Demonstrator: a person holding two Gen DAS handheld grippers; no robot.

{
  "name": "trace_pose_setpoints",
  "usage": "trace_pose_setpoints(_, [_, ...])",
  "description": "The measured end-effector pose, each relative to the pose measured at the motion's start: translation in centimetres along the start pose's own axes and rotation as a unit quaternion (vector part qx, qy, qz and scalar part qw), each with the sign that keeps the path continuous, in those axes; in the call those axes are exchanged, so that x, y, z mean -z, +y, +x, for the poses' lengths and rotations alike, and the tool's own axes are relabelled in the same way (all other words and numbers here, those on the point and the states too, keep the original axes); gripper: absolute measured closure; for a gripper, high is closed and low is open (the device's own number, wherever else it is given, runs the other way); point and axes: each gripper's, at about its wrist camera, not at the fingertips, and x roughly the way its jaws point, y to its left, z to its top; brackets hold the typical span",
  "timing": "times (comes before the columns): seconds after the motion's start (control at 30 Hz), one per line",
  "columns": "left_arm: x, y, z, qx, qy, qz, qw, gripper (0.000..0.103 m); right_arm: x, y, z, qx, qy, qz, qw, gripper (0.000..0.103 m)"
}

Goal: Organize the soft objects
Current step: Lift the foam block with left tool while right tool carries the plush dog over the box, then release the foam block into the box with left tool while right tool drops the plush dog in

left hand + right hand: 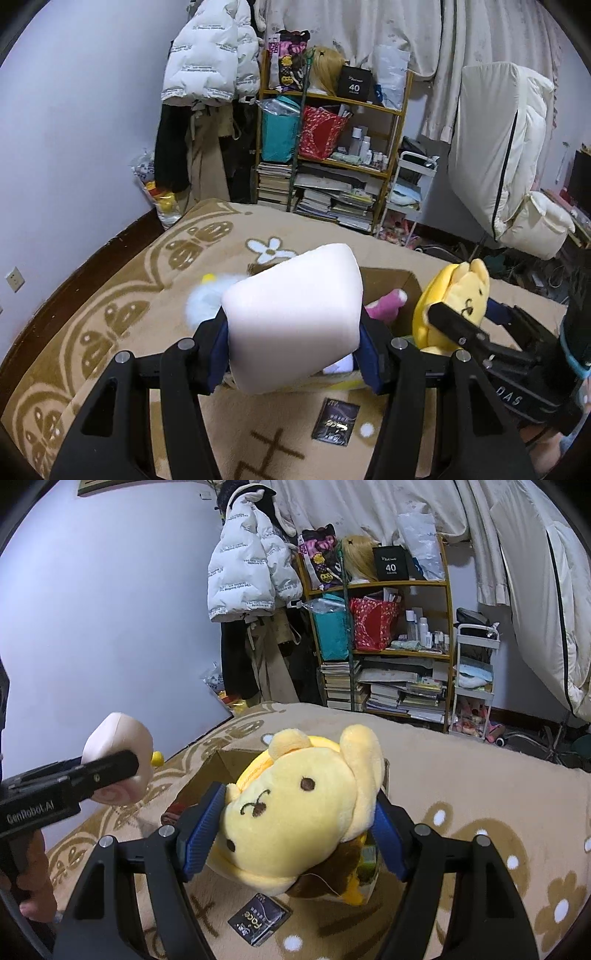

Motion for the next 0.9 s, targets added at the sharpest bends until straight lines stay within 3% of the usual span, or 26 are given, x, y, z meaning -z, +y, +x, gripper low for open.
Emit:
trace_pose_setpoints(0.43, [-3.9, -0.3, 1.5, 0.029, -0.012, 0.003, 0.9995, 0.047, -2.1, -0.5, 2.0, -0.011, -0.021, -0.013, 1.000, 0.024])
trace_pose_setpoints(0.6, [-5.4, -1.1, 2.4, 0.021, -0.028, 0.027, 0.9990, 0.046, -2.2, -0.3, 3.2, -0.017, -0.018, -0.023, 0.999, 0.024])
trace_pose_setpoints(0.9, [-4.3, -0.6, 6.6, 0.010, 0.011, 0.021, 0.9997, 0.046, -1.1, -0.6, 5.1, -0.018, -0.002, -0.024, 1.000, 0.023])
